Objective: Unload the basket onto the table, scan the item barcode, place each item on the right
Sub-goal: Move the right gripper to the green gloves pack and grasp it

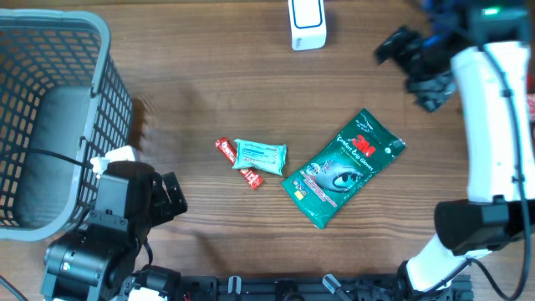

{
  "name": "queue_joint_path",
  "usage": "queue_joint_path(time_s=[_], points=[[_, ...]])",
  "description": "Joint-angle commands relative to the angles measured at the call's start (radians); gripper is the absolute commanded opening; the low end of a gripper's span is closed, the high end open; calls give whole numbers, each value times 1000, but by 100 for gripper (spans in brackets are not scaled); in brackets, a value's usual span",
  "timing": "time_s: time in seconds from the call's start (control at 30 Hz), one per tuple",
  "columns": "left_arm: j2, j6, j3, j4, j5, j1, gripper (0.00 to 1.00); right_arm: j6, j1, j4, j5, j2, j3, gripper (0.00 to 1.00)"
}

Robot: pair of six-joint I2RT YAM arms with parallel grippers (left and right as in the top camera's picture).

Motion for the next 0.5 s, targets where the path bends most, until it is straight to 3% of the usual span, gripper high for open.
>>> queue_joint_path(time_s=[0.0,0.13,0.33,0.47], points=[[-2,15,1,0,6,5,100,82,98,11,71,27,-157,100],[-2,15,1,0,6,5,100,187,164,99,85,27,-370,99],[-2,15,1,0,5,5,100,170,255,448,34,27,-668,99],[-2,15,1,0,6,5,100,111,299,648,36,35,-760,99]])
